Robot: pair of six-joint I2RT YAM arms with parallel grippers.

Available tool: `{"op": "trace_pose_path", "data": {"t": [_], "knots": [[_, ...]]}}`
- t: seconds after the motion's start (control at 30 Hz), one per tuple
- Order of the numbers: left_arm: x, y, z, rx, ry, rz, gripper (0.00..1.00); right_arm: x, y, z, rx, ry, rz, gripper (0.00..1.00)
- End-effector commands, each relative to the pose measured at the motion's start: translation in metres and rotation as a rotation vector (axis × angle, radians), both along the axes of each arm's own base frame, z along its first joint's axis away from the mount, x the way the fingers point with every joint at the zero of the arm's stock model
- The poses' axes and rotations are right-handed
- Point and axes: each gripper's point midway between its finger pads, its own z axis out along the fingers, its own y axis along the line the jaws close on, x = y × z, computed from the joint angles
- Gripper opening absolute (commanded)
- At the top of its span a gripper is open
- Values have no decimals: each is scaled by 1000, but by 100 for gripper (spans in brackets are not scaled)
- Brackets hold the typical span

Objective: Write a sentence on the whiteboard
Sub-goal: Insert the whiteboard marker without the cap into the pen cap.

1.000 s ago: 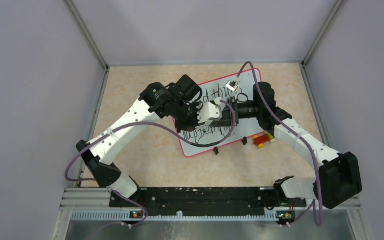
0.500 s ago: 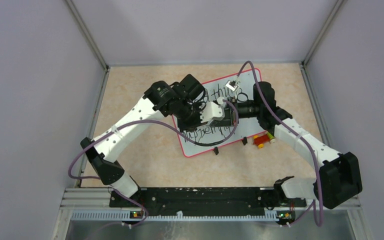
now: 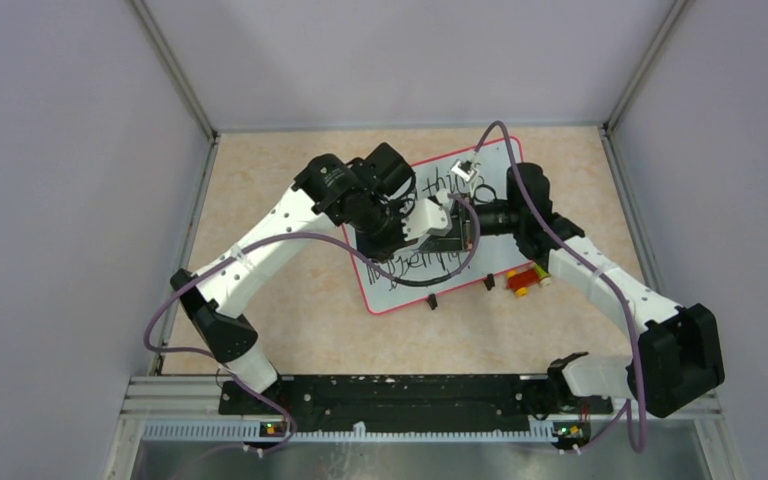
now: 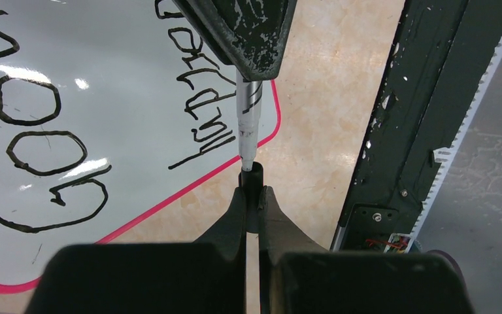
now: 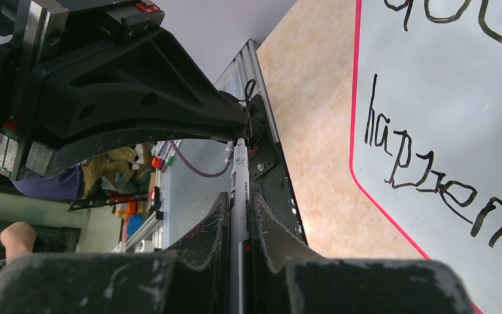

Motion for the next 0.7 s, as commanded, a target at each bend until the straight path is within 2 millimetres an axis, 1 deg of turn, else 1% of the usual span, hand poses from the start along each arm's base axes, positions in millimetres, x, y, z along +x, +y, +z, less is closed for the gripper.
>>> {"op": "trace_pose_path", "data": {"t": [0.0,0.13,0.27,0.57,0.67], "knots": [[7,-48,35,-225,-48,-45,0,5,12,19,50,-72,2,0],[15,-45,46,-236,-102,-5,0,4,11,18,55,-65,7,0],[15,-44,54,-255,-119,-1,0,2,11,20,66,-53,10,0],[-3,-48,68,-321,-85,-85,0,3,10,19,73,-33,3,0],[-4,-47,71,-325,-92,-98,0,3,9,18,74,-29,5,0]]}}
